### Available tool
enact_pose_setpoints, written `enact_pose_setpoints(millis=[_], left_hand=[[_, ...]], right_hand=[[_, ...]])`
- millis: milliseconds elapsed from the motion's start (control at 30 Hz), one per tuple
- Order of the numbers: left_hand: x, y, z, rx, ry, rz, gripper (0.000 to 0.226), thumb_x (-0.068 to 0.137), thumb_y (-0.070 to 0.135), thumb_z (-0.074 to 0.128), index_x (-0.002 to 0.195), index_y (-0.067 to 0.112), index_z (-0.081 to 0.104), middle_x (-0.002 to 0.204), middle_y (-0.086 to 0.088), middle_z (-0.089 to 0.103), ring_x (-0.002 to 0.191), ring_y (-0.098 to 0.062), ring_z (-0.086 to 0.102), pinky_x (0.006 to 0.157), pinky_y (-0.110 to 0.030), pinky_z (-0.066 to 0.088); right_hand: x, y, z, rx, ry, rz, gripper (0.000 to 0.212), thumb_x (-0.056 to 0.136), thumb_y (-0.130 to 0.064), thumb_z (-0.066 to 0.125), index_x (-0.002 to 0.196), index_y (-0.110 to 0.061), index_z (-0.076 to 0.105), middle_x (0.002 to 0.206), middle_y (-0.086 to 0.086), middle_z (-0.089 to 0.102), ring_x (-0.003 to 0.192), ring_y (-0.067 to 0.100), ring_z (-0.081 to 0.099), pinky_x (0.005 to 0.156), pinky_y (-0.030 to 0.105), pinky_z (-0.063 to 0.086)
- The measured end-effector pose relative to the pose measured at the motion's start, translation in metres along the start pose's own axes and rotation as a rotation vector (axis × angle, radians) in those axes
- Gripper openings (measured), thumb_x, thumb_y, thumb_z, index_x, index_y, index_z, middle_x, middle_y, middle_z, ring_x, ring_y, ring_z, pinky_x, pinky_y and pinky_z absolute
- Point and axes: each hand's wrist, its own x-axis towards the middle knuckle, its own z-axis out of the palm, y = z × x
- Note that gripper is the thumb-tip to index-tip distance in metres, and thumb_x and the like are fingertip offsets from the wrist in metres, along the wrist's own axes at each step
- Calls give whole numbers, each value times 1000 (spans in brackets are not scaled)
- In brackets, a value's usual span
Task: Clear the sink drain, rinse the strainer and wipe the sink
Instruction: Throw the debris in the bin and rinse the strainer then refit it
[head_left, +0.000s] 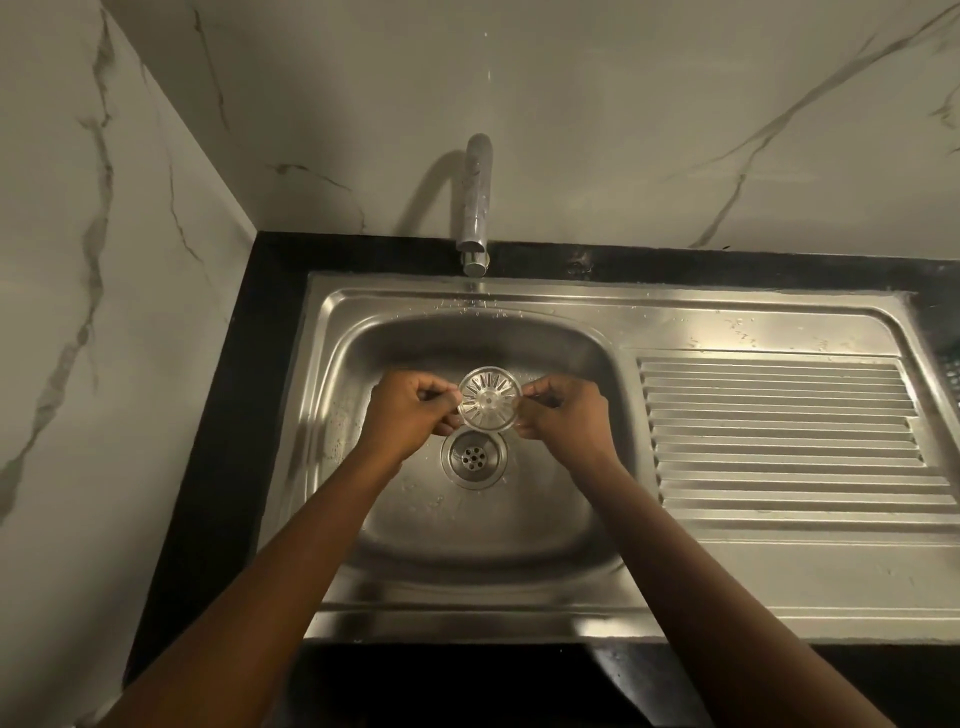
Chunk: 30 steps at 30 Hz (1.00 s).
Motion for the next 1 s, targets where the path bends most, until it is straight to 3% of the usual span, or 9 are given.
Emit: enact_pose_setpoints(millis=[167,267,433,500,600,700,800,900,1000], left_hand=[[8,-33,4,59,10,-90,2,92,4,78,91,3,79,76,-21,79,66,-27,78,67,-35,68],[16,-60,10,108,26,-152,9,89,3,79,82,7,78,70,-15,79,62,-25,79,67,-36,68],[32,-101,21,165,38,-270,14,88,-2,77,77,7,78,76,-16,80,60,-21,79,68,-39,69],[36,-115,26,187,38,-304,18,88,-4,76,74,8,78,74,-13,80,62,-23,80,70,-41,69],[39,-131,35,216,49,-340,22,88,-2,78,71,11,77,74,-13,80,64,-24,80,71,-44,69],[43,-141,45,259,66,-342,28,88,-1,79,66,16,75,74,-11,80,67,-24,81,75,-43,69],[48,-148,54,276,79,-350,24,87,-2,77,67,13,77,72,-12,79,68,-24,81,76,-44,69],[51,-154,59,279,94,-368,16,84,-2,78,72,8,79,72,-13,79,68,-26,80,73,-46,69],[54,-157,63,296,100,-384,17,82,-2,81,71,11,79,73,-11,80,67,-24,80,69,-45,69]], right_hand=[[7,30,21,-31,-44,141,7,84,-3,78,87,-9,81,69,5,78,62,22,79,67,39,68],[13,50,33,-38,-75,233,12,83,4,74,84,-7,79,61,5,76,60,23,78,67,41,68],[23,77,56,-132,-87,326,18,79,5,75,80,-13,74,65,9,75,47,11,72,47,24,58],[27,88,63,-177,-92,344,19,79,5,76,80,-14,74,64,8,74,47,11,71,46,24,57],[31,102,71,-235,-116,352,19,80,5,76,95,-8,79,77,12,77,66,24,76,67,38,67],[35,111,76,-320,-107,324,27,82,0,78,106,-11,82,100,11,80,91,24,76,81,28,61],[40,116,80,-336,-80,336,30,86,-2,75,113,-14,81,112,9,80,100,23,75,85,24,58],[43,121,83,-341,-70,349,31,88,-3,72,116,-15,81,116,9,79,98,21,73,77,14,52],[46,126,87,-348,-63,351,32,89,-3,70,116,-16,80,120,9,78,108,24,72,84,17,47]])
